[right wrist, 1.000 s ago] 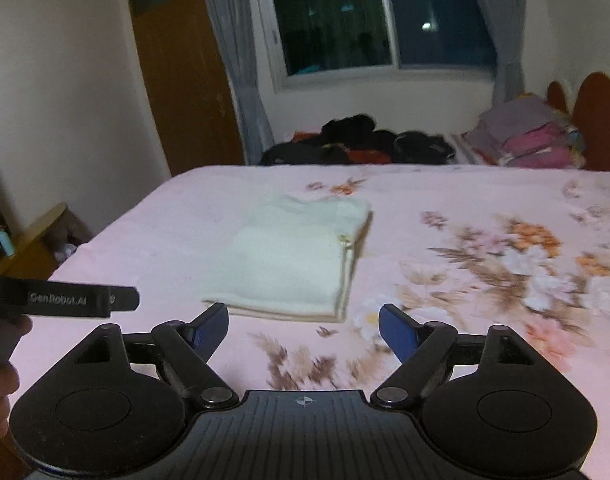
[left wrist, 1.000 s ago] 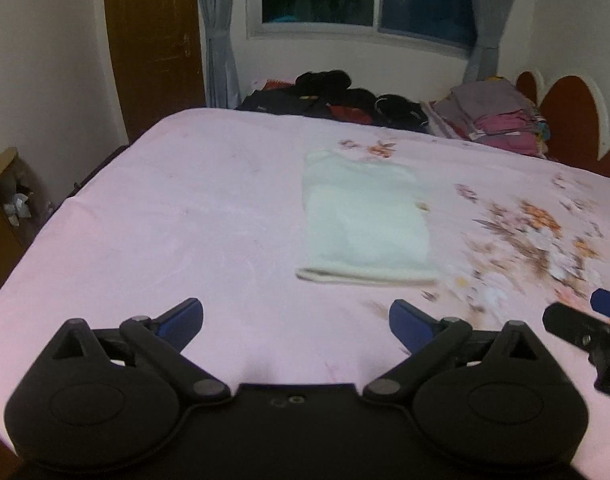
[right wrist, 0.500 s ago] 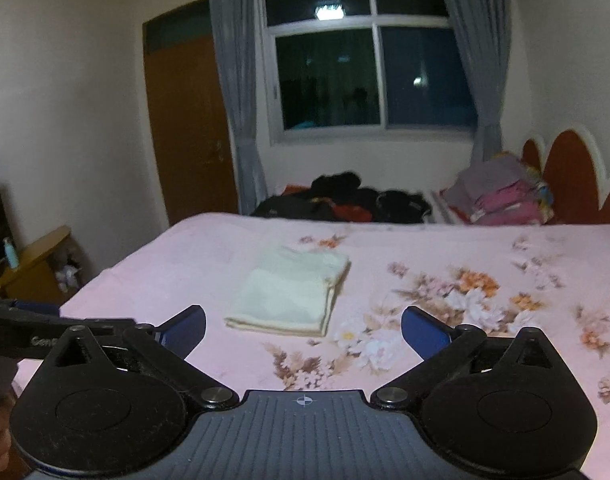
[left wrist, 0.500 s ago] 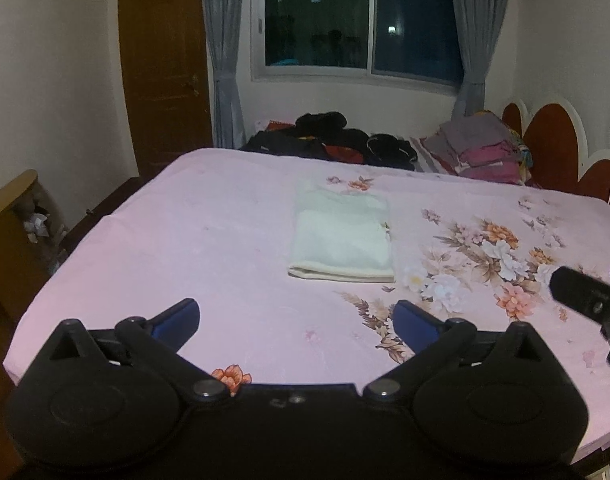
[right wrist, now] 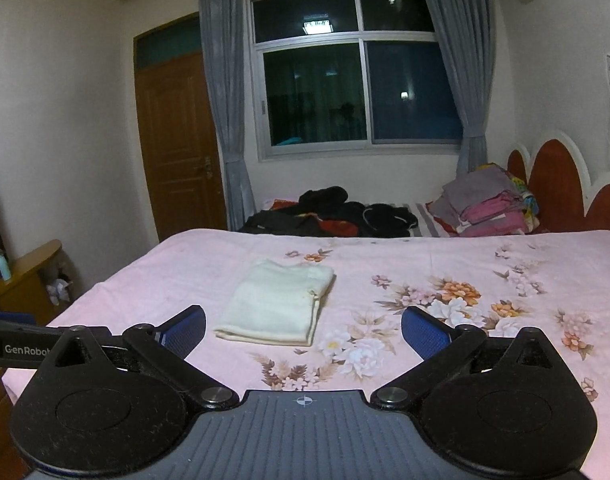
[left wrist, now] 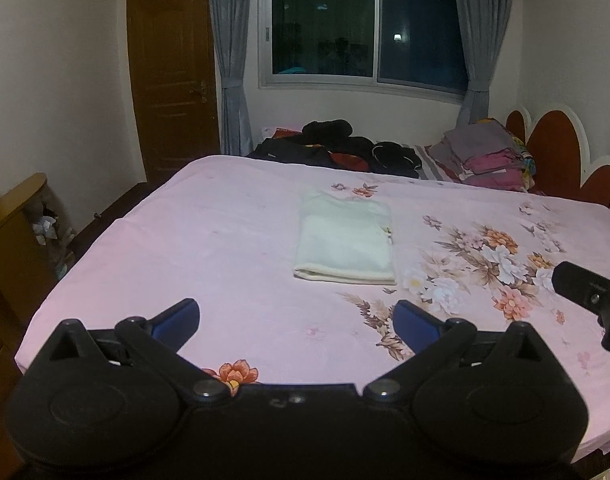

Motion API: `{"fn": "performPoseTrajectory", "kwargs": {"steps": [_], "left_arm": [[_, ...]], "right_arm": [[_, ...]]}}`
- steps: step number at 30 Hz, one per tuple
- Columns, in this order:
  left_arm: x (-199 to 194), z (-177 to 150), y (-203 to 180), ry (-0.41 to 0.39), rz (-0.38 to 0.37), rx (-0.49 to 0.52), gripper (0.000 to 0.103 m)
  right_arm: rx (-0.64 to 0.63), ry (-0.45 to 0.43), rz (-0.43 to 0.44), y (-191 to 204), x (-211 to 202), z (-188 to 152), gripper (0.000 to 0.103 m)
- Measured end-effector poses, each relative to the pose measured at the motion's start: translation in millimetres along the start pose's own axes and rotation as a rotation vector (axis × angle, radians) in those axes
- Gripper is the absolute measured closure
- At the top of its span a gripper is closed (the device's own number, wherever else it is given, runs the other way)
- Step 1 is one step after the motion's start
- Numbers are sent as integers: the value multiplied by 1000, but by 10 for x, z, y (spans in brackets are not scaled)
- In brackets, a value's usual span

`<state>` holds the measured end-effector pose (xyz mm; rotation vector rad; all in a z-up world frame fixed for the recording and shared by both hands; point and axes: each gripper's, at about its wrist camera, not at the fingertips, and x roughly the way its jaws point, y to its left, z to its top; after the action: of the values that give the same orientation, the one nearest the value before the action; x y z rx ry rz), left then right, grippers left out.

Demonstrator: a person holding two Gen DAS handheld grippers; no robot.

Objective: Fold small clothes

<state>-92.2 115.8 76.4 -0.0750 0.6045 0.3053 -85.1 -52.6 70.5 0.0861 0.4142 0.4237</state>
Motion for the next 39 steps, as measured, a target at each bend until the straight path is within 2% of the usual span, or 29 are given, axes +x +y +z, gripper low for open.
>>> {"fn": "performPoseTrajectory", "kwargs": {"steps": [39], "left_arm": [[89,17,48,20,-10,24,0]], "right_arm": [[9,24,13,-46,131,-19,0]]}}
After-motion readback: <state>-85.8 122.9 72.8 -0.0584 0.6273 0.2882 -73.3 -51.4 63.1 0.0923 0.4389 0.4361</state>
